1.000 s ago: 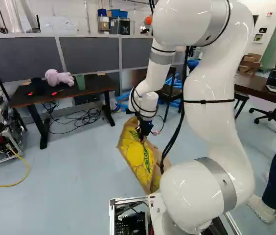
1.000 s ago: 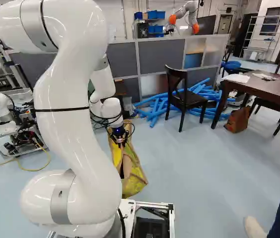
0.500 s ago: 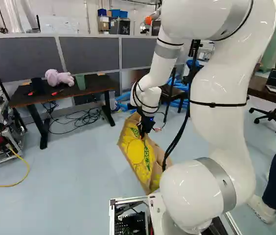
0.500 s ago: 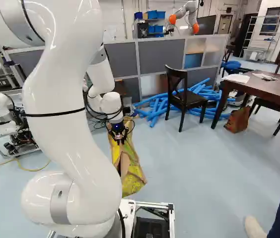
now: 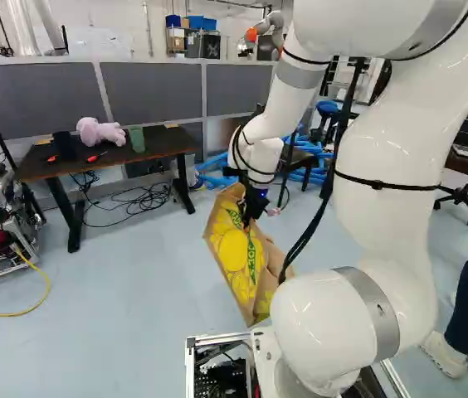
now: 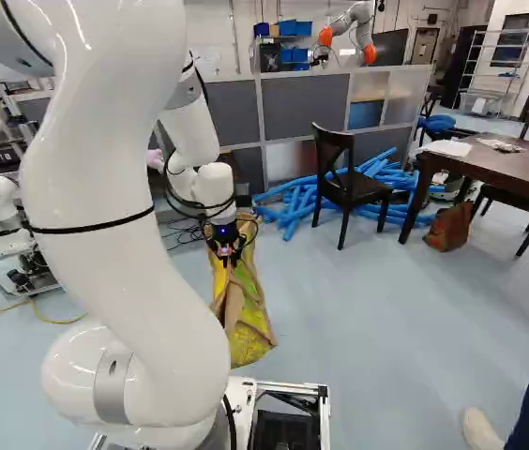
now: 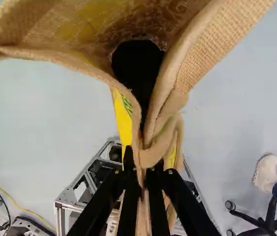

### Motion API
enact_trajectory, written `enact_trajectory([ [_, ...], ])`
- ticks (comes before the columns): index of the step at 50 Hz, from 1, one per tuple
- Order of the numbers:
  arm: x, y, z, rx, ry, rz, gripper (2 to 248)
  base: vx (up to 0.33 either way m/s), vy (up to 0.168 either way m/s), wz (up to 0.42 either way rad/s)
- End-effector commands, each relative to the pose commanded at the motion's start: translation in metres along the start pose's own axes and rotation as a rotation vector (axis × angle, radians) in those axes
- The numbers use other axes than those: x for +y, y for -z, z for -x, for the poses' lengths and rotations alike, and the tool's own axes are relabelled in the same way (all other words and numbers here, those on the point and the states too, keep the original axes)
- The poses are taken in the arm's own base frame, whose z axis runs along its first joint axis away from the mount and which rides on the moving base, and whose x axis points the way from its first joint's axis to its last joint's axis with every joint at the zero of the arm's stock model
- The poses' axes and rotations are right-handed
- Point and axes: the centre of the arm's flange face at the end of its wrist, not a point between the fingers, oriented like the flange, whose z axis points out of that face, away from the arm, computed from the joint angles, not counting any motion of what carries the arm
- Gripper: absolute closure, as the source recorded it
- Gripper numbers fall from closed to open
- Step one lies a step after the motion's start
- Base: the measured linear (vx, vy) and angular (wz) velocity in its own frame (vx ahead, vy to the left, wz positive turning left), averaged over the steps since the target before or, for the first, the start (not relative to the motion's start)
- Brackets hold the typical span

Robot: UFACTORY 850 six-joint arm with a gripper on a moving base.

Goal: Pick up the bag on the ground and place it on the table

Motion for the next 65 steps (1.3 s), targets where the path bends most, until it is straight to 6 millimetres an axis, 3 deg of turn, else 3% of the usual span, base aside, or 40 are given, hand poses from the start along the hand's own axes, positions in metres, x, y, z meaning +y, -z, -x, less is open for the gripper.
enact_trajectory([
  [65,0.021,0.096,0.0,0.082,-0.042,-0.008,226,0.0,0.0,0.0],
])
